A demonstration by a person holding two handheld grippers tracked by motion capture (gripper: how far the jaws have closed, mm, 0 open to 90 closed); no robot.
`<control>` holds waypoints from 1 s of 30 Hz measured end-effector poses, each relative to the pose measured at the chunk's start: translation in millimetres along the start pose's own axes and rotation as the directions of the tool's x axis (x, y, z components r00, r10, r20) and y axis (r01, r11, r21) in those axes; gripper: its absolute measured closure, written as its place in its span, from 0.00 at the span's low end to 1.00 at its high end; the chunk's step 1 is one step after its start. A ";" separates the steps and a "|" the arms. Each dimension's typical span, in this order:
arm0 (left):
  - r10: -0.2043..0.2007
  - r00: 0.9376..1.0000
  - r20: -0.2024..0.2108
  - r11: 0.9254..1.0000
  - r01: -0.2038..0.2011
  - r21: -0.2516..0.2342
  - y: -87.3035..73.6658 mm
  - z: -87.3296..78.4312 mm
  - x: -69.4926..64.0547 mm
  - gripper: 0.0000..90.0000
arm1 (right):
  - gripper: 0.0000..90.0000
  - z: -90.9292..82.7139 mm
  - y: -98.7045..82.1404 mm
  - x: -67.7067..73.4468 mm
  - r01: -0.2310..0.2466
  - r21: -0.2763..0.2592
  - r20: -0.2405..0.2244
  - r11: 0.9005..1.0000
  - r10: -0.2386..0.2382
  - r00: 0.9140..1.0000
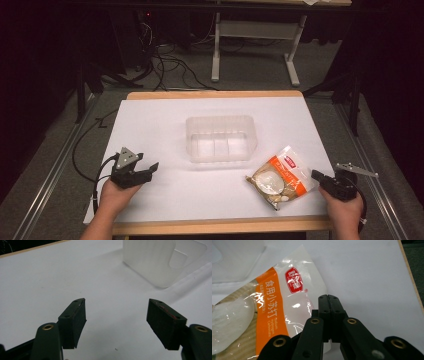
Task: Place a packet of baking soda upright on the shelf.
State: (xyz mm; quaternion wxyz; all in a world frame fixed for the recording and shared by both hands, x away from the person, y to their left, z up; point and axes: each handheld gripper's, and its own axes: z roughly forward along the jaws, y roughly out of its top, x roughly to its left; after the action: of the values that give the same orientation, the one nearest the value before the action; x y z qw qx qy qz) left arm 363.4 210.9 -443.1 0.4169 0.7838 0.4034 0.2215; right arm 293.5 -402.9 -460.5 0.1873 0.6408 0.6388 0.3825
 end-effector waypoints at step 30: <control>0.017 1.000 0.003 1.000 -0.017 0.009 1.9 4.4 -3.4 0.36 | 1.00 -3.6 -0.7 0.1 0.000 0.017 -0.043 1.000 0.000 0.999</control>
State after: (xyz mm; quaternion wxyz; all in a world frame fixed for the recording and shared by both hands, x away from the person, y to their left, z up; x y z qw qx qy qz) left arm 365.3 205.5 -443.9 0.4123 0.7893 0.3971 0.2220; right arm 290.4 -403.6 -458.7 0.1681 0.6341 0.6459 0.3905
